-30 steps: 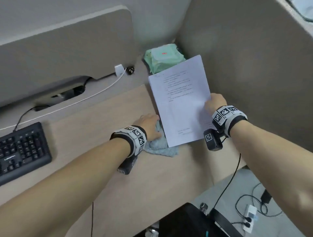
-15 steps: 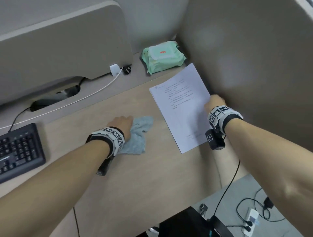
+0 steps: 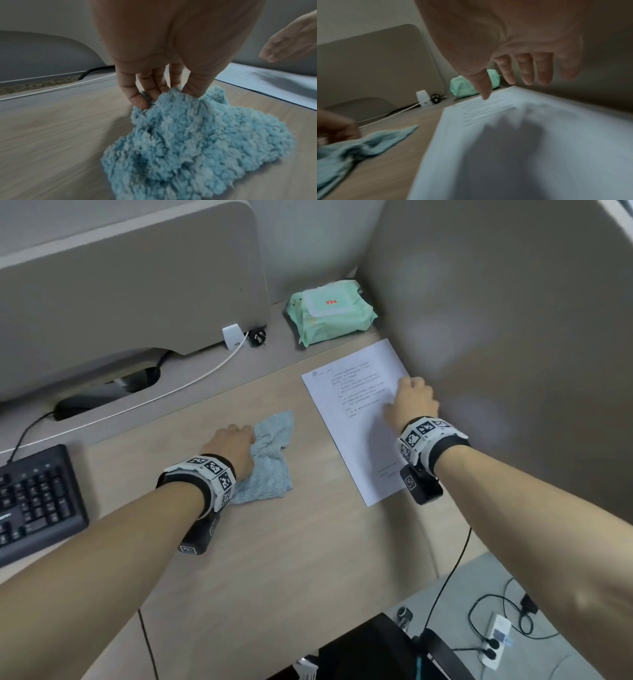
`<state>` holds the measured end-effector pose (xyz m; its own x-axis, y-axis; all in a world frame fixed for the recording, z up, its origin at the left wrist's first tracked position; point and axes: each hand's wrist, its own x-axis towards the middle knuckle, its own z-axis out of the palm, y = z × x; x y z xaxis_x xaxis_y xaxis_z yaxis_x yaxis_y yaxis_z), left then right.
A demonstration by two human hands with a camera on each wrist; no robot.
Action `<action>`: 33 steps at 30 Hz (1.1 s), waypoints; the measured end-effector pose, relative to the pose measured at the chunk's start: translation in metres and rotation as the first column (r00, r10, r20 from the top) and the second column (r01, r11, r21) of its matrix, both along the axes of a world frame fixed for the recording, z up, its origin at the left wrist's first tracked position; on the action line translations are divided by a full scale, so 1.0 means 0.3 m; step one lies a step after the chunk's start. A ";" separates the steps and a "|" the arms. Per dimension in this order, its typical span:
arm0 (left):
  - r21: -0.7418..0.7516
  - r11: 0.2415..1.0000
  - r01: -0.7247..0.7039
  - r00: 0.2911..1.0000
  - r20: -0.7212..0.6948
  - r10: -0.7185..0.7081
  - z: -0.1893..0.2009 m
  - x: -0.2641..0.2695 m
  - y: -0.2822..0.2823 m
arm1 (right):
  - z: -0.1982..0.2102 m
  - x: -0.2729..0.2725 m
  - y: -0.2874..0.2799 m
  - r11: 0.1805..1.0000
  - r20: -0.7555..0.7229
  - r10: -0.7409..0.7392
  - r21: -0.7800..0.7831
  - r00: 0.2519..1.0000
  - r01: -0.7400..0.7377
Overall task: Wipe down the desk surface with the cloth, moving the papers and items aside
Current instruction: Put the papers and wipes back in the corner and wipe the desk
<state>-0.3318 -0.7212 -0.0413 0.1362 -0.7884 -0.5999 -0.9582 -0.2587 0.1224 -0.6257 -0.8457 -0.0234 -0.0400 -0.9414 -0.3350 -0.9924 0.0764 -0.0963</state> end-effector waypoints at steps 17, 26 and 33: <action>-0.090 0.996 0.019 0.998 -0.053 -0.024 -0.012 0.015 0.039 | -0.125 0.190 0.172 0.963 -0.117 0.268 0.065 0.956 -0.262; -0.111 0.994 0.019 0.995 -0.098 -0.030 -0.009 0.034 0.047 | -0.127 0.232 0.187 0.954 -0.108 0.295 0.095 0.949 -0.285; -0.109 0.994 0.023 0.995 -0.098 -0.033 -0.008 0.035 0.047 | -0.115 0.240 0.167 0.941 -0.114 0.328 0.130 0.938 -0.314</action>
